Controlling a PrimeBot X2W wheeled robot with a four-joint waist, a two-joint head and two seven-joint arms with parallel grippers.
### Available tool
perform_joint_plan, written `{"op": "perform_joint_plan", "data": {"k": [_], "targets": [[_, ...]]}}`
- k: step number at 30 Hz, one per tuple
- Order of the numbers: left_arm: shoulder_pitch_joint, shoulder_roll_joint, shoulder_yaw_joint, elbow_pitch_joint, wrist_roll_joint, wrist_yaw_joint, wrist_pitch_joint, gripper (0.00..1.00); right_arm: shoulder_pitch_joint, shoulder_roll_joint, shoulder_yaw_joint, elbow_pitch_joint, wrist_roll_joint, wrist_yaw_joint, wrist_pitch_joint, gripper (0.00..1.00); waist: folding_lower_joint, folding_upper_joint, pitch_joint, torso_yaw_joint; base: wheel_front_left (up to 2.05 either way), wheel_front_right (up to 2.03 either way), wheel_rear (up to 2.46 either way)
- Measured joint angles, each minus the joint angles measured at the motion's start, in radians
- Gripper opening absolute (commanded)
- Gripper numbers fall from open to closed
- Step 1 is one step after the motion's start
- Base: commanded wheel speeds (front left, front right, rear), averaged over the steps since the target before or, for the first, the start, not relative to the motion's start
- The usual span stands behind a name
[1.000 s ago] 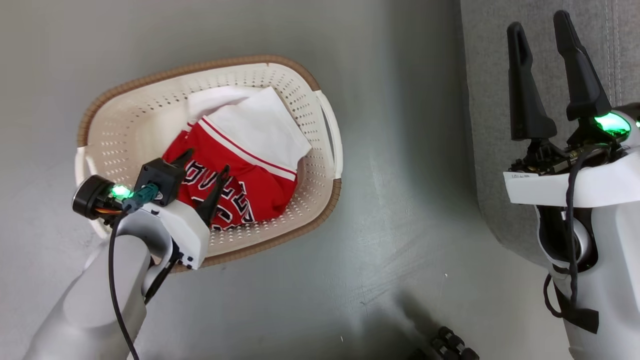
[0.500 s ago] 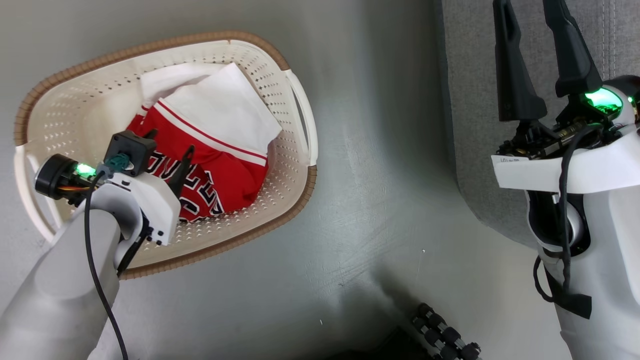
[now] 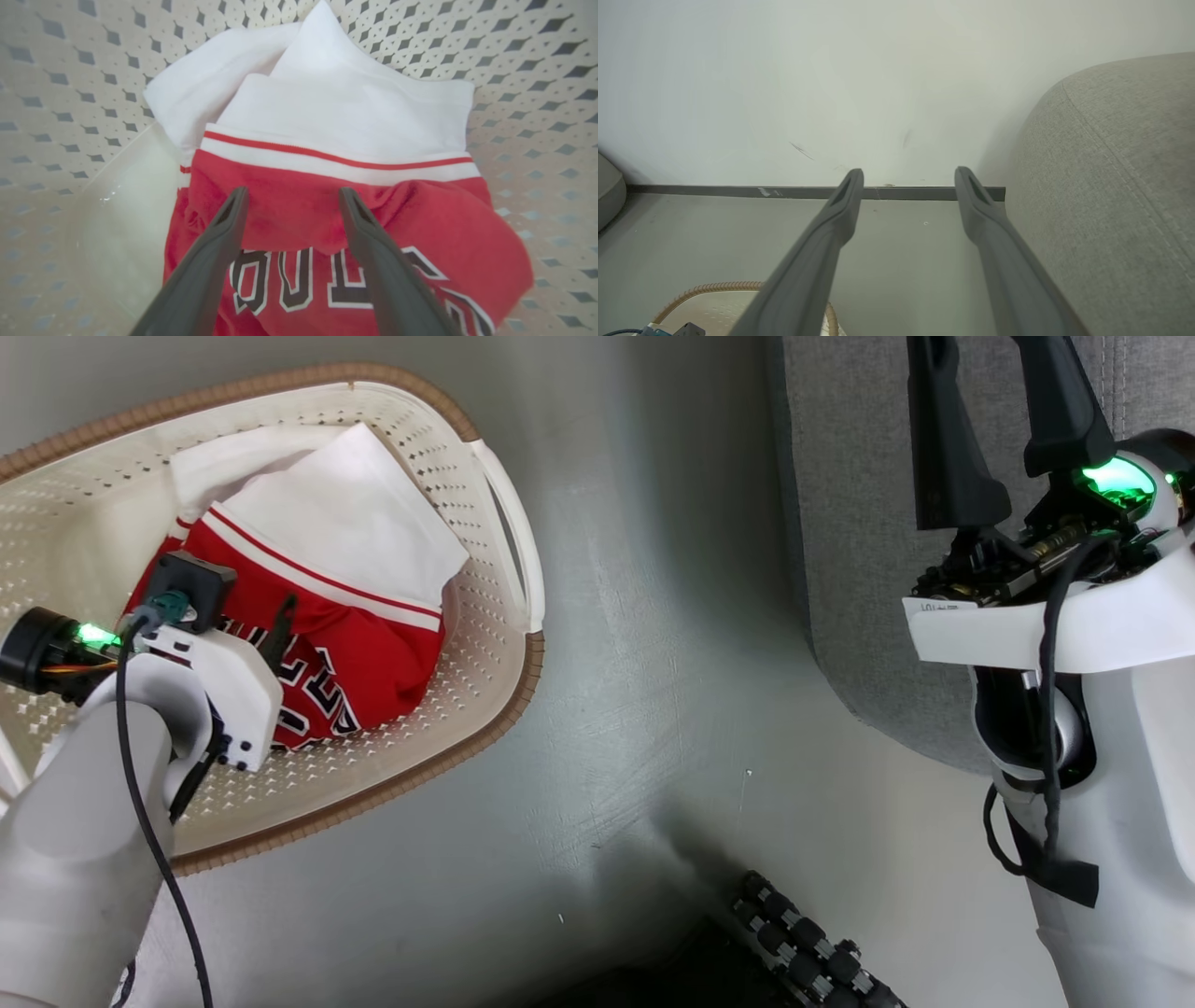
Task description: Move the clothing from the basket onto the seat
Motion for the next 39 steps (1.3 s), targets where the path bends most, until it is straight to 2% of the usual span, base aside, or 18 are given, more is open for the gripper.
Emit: {"op": "perform_joint_plan", "data": {"k": [9, 12, 16, 23, 24, 25, 26, 28, 39], "targets": [[-0.039, 0.018, -0.001, 0.066, 0.010, 0.002, 0.033, 1.00, -0.017, 0.003, 0.010, 0.003, 0.033, 0.000, 0.000, 1.00, 0.0000, 0.0000, 0.028, -0.034, 0.00, 0.00, 0.00], [-0.060, 0.021, 0.006, 0.100, 0.016, 0.028, 0.053, 1.00, -0.028, 0.003, 0.011, 0.003, 0.053, 0.000, 0.000, 1.00, 0.0000, 0.0000, 0.038, -0.044, 0.00, 0.00, 0.00], [-0.085, 0.021, 0.006, 0.126, 0.019, 0.038, 0.079, 1.00, -0.032, 0.003, 0.011, 0.003, 0.072, 0.000, 0.000, 1.00, 0.0000, 0.0000, 0.046, -0.052, 0.00, 0.00, 0.00], [-0.092, 0.020, -0.036, 0.164, 0.066, 0.038, 0.119, 1.00, -0.045, 0.004, 0.008, 0.007, 0.080, 0.000, 0.000, 1.00, 0.0000, 0.0000, 0.046, -0.058, 0.00, 0.00, 0.00], [-0.094, 0.018, -0.036, 0.165, 0.066, 0.036, 0.119, 0.94, -0.045, 0.004, 0.008, 0.007, 0.081, 0.000, 0.000, 1.00, 0.0000, 0.0000, 0.046, -0.059, 0.00, 0.00, 0.00], [-0.095, 0.016, -0.036, 0.165, 0.066, 0.035, 0.115, 0.64, -0.045, 0.004, 0.008, 0.008, 0.081, 0.000, 0.000, 1.00, 0.0000, 0.0000, 0.045, -0.059, 0.00, 0.00, 0.00], [-0.096, 0.014, -0.036, 0.165, 0.063, 0.035, 0.111, 0.40, -0.045, 0.004, 0.008, 0.009, 0.081, 0.000, 0.000, 1.00, 0.0000, 0.0000, 0.045, -0.059, 0.00, 0.00, 0.00], [-0.099, 0.010, -0.036, 0.164, 0.061, 0.029, 0.102, 0.02, -0.045, 0.004, 0.008, 0.010, 0.081, 0.000, 0.000, 1.00, 0.0000, 0.0000, 0.044, -0.059, 0.00, 0.00, 0.00], [-0.113, 0.005, -0.036, 0.178, 0.060, 0.019, 0.067, 0.00, -0.046, 0.005, 0.001, 0.018, 0.091, 0.000, 0.000, 1.00, 0.0000, 0.0000, 0.032, -0.055, 0.00, 0.00, 0.00]]}}
